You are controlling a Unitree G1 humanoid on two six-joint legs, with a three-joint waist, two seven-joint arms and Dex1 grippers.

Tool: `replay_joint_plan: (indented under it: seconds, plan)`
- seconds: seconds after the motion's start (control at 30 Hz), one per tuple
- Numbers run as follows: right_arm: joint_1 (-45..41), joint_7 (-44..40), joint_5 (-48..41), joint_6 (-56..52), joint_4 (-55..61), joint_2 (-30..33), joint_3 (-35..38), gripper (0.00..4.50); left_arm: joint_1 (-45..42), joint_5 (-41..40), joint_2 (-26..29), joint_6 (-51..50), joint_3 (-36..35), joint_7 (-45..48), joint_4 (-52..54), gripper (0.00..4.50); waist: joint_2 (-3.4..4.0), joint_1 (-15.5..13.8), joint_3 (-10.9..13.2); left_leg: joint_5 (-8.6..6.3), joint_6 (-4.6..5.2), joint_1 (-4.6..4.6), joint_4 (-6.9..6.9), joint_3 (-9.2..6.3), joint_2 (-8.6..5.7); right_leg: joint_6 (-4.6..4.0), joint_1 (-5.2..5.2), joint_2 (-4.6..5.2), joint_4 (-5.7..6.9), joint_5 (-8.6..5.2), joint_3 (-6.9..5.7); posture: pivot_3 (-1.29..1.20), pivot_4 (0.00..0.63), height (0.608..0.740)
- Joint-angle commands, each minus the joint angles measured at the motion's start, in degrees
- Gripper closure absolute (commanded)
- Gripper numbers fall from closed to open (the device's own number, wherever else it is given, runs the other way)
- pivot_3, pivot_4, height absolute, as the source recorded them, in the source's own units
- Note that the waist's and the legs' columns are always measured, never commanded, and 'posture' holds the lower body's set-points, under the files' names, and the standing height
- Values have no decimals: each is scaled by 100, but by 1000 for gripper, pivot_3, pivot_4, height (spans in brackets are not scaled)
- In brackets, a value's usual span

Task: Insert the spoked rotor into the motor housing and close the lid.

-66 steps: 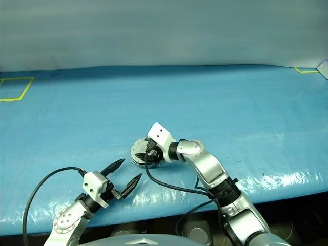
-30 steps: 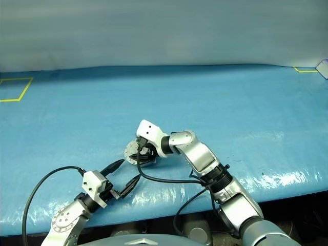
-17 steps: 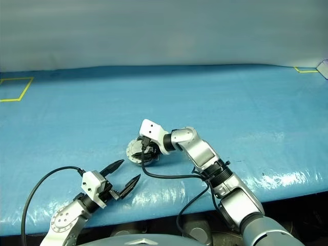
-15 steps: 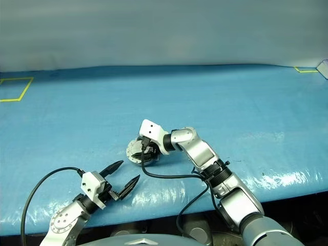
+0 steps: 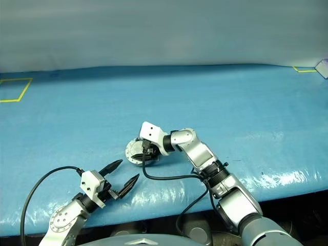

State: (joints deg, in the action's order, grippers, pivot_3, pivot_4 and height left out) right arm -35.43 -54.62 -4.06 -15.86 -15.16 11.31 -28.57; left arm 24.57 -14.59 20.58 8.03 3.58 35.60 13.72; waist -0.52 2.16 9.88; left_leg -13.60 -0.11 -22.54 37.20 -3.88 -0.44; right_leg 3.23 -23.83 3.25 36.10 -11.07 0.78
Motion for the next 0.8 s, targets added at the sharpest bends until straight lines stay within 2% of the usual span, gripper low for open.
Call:
replay_joint_plan:
  seconds: [0.03,0.27,0.5,0.63,0.8]
  plan:
    - [-44,34,102,389,-97,-21,119,1448,4,13,22,64,3,10,208,0,0,0,0,0,0,0,0,1,0,-1,0,0,1,0,0,0,150,740]
    - [-66,-147,148,776,-267,-5,95,1448,1,15,26,40,4,3,220,0,0,-1,0,0,0,1,2,1,0,-2,1,-1,2,1,1,0,150,740]
    - [-235,46,319,-345,-389,-52,79,1448,-12,4,18,25,12,3,227,0,5,-6,-7,1,-1,7,2,-1,0,-5,6,-1,3,2,1,0,150,740]
    - [-317,316,572,-12,-567,-47,34,1448,-32,14,8,24,10,-17,224,0,20,-4,-16,1,0,16,4,0,1,-5,13,-1,5,2,1,0,150,740]
    - [-390,117,673,369,-709,40,-94,1448,-58,21,5,12,21,-34,223,0,22,-8,-18,5,3,26,6,0,0,-5,17,-1,16,2,1,0,150,740]
